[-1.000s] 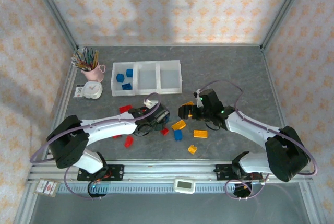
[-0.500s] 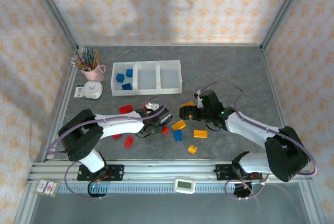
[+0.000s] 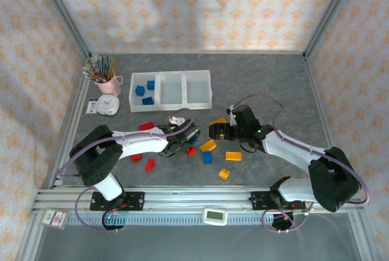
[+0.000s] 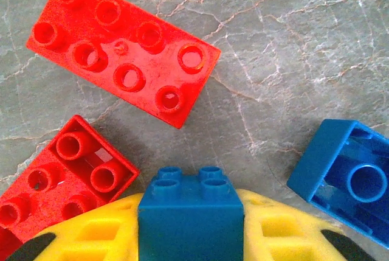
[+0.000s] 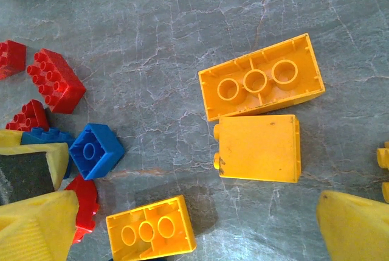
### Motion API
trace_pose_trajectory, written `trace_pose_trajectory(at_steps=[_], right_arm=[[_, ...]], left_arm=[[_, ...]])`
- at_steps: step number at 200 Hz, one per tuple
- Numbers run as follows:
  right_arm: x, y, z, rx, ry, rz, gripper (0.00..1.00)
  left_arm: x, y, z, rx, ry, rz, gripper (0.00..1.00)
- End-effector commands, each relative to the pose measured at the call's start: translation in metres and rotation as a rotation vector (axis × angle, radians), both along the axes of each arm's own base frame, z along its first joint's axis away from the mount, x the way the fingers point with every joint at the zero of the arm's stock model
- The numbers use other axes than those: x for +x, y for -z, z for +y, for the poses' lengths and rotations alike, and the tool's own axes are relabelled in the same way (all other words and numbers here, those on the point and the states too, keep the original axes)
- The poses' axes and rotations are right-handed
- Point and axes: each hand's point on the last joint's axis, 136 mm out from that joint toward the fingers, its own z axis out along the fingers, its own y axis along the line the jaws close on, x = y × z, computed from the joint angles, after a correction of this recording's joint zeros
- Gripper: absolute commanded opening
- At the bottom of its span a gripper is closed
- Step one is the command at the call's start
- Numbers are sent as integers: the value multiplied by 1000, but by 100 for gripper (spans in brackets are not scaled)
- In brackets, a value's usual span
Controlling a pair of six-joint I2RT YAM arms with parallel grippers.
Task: Sort the legos into containers by color
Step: Pick up the lego from the center of the table, then place the lego in the container.
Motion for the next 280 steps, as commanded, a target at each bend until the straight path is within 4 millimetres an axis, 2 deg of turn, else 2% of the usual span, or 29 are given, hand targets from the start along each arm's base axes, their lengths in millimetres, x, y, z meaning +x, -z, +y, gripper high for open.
trace_pose_trajectory(at_steps=[1,23,50,87,103,125,163,206,217,242,280], right_arm=[[9,-17,2,-6,-2,-58,100],[13,-30,6,18,-4,-73,100],[20,-50,19,83,-18,-98,100],[37,-66,36,129,-12,-121,100],[44,-71,44,152,-6,-138,100],[53,-73,54,168,-7,-146,100],[65,-72,58,150,4,-160,100],[73,-67,59,132,17,-164,100],[74,-66,60,133,17,-162,100],[76,-66,61,126,15,-159,100],[77,-67,58,111,20,-172,100]], left_arm=[[10,-24,1,-17,-9,-68,30],[11,-46,6,-51,-26,-119,30],[19,-77,23,-84,-69,-187,30],[56,-131,78,-43,-204,-341,30],[76,-145,101,-13,-254,-385,30],[106,-146,128,-12,-338,-400,30],[159,-130,160,1,-405,-398,30],[211,-106,168,-12,-417,-376,30],[219,-99,169,-8,-420,-352,33],[229,-91,169,12,-416,-323,46],[226,-101,172,33,-406,-318,57]])
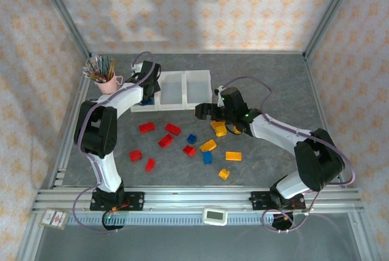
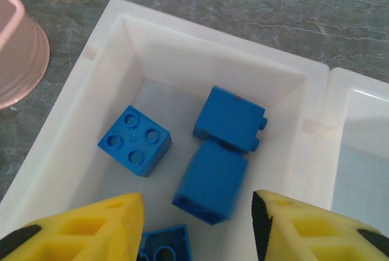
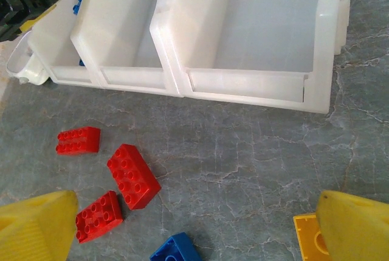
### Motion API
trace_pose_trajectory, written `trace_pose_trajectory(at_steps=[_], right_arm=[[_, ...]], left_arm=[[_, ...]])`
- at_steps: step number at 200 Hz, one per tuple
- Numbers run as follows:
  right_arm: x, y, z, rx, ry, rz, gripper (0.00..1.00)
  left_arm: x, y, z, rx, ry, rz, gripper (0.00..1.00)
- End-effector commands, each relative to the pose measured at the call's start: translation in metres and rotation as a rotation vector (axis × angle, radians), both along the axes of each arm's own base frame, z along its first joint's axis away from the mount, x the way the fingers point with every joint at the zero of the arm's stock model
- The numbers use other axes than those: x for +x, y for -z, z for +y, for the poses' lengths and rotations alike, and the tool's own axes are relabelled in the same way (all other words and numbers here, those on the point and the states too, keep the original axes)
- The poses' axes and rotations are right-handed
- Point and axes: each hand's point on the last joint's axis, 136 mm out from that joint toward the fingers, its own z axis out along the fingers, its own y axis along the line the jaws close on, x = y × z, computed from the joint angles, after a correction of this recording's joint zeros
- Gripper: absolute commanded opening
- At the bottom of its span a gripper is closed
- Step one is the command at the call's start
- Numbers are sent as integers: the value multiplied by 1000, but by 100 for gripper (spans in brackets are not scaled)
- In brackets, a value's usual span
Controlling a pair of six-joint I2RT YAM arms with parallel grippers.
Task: Sort the legos into containers by color
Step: Place the lego in the container, then pick up the lego from the center of the table.
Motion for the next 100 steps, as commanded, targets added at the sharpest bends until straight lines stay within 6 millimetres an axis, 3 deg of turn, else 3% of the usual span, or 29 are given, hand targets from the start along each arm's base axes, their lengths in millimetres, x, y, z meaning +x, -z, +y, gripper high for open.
trace_pose_trajectory(at_steps=[1,49,100], right_arm=[[11,-15,3,0,16,-54,100],[11,-17,0,-14,18,-57,100],[2,-10,-16,-43,42,-42,100]], left_arm=[[2,-20,7,27,-1,-11,57],[-18,-42,2,-25,29,-40,57],[-63,-52,-32,-114,141,-50,59]])
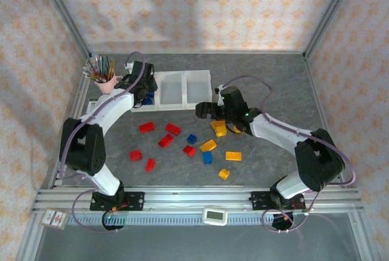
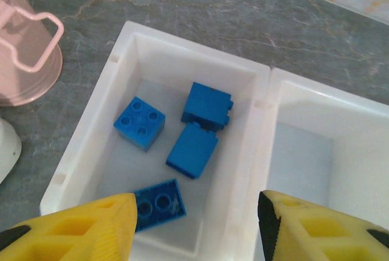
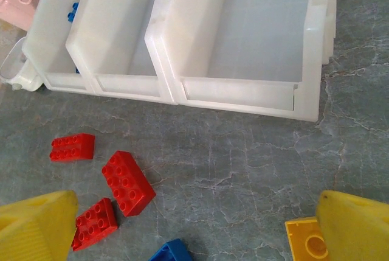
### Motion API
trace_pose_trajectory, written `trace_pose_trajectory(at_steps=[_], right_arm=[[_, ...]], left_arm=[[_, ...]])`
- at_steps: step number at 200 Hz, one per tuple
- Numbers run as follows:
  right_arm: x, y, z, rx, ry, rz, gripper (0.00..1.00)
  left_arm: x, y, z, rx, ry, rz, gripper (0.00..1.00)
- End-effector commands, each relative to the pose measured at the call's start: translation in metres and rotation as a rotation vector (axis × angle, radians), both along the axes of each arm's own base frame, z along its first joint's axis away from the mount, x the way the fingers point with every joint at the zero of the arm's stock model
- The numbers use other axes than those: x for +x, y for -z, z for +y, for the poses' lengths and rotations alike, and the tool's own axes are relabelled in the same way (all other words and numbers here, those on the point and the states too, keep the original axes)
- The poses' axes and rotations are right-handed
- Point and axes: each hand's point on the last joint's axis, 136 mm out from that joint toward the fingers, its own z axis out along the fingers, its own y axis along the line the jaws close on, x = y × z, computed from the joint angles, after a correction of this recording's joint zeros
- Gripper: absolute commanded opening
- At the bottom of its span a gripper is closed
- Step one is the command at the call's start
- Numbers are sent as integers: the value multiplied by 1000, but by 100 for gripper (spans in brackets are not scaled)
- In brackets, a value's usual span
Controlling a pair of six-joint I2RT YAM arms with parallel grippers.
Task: Sort the legos into containers by color
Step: Pick up the lego from the center of the table.
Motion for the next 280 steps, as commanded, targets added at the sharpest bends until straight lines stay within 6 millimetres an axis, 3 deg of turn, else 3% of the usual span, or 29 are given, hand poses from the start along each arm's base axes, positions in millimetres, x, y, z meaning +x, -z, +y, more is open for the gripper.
trace_pose_trajectory(at_steps=[1,49,102,128,169,229,280], right_arm=[[-2,-6,-13,-28,25,-25,100],[-19,12,-33,-50,40,28,100],[-40,34,-55,-59,62,100,100],[-47,44,-67,-49,96,126,100],[-53,57,-76,-31,121,158,100],[-52,52,-79,-43,122,136,100],[-51,48,-80,-45,123,126,100]], left_arm=[[-25,1,-24,-30,80,27,58],[-74,1,-79,-59,198,33,61],[-124,30,-150,-118,334,102,63],[-141,45,-174,-86,372,152,65],[-148,73,-188,-51,384,212,66],[-149,103,-216,-6,481,286,65],[-145,126,-219,57,498,337,57]])
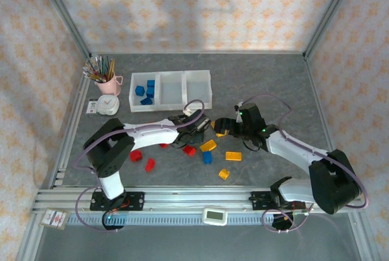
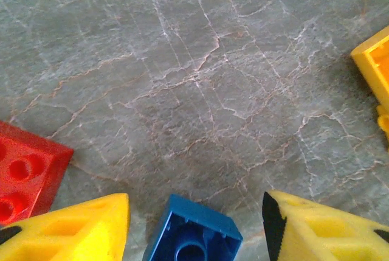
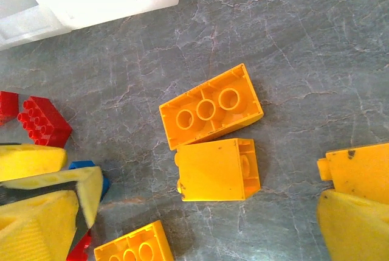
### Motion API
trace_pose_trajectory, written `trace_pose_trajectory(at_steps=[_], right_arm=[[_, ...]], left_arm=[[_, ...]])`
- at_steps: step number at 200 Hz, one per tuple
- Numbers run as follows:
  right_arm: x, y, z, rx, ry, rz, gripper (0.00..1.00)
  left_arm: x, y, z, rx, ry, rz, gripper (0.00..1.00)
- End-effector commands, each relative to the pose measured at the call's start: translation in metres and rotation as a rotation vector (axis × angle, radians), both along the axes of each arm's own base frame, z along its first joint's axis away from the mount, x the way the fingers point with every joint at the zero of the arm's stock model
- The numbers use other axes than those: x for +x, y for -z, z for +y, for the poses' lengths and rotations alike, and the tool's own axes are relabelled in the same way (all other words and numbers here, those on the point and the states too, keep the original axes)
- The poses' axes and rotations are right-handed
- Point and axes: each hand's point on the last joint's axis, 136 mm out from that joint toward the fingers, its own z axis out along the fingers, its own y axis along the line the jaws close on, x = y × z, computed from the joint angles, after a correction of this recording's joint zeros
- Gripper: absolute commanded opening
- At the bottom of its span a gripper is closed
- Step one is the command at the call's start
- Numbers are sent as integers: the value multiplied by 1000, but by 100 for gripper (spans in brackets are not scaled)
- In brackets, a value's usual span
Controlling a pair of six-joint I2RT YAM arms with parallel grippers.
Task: Sort the legos into containers by color
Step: Pick up the lego from the center of the table.
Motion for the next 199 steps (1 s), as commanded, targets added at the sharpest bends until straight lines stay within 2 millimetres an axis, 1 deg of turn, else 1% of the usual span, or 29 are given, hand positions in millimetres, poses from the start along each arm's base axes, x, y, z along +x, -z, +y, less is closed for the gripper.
trace_pose_trajectory(at_steps=[1,28,52,73,102,127,164,181,199], right_arm=[[2,-5,-4,-6,10,-20,100],[1,-4,-4,-9,11,-19,100],[2,-4,-3,-6,10,-19,100],[3,-6,-3,-5,8,-21,100],[5,-11,-3,-10,3,-35,100],[7,-23,3,5,-27,-59,100],[12,-46,14,40,-74,-107,100],[16,-55,20,54,-87,-123,100],[20,-62,30,61,-102,-137,100]], left_arm=[[3,3,-3,29,27,3,57],[1,13,-3,41,34,20,55],[-1,19,-2,50,36,29,47],[-1,18,0,54,34,24,40],[1,11,5,62,25,3,33],[4,-4,9,51,9,-38,29],[10,-35,21,21,-34,-104,29],[17,-54,34,21,-69,-146,29],[31,-75,58,29,-133,-196,29]])
